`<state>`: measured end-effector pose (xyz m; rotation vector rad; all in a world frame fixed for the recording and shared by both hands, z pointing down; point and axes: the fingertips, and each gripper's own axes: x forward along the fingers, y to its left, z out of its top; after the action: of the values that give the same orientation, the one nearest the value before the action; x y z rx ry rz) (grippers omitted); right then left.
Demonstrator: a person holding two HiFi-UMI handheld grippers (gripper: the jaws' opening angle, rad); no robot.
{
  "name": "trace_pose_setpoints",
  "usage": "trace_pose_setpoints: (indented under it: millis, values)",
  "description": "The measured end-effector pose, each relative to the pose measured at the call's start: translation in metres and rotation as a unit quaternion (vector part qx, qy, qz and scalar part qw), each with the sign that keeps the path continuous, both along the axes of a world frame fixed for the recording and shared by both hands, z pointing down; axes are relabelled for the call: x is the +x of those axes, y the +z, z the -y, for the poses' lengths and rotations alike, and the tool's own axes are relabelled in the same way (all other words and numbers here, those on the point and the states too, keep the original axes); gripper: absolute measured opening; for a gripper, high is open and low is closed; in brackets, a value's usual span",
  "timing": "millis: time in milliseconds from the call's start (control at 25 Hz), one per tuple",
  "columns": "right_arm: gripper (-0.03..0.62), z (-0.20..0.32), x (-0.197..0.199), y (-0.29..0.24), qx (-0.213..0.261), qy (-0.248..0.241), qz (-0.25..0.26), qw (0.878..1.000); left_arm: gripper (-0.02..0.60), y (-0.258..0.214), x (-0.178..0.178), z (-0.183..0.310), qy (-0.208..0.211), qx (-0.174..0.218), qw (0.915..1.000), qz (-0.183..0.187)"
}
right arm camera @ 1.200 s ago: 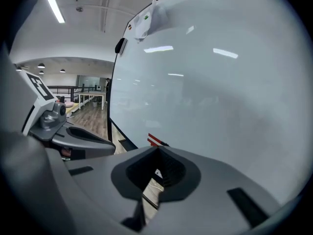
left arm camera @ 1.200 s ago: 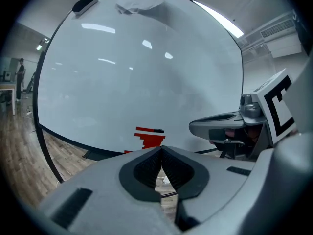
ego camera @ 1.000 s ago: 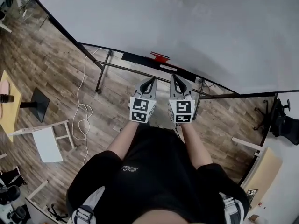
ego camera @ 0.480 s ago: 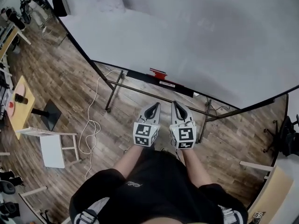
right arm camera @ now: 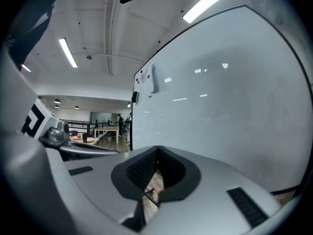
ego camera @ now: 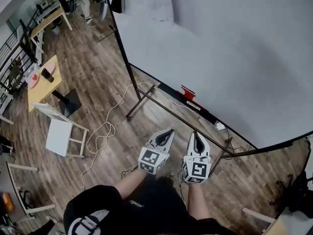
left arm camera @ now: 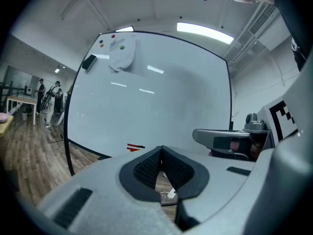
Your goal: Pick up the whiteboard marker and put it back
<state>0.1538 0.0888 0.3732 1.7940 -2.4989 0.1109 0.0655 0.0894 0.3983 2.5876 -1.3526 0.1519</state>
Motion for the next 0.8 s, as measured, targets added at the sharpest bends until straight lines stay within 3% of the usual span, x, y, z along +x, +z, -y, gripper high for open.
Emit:
trace_pose_setpoints:
  millis: [360,800]
  values:
    - [0.003,0.008,0.003,-0.032,0.024,0.014,-0.005,1.0,0.008,-0.048,-0.01,0.023,0.017,0.044,0.9987,-0.017]
    - [0.003,0.027,-0.011,-0.061,0.05,0.027,-0.014,0.998,0.008,-0.075,-0.026,0.048,0.014,0.071,0.9967,-0.035]
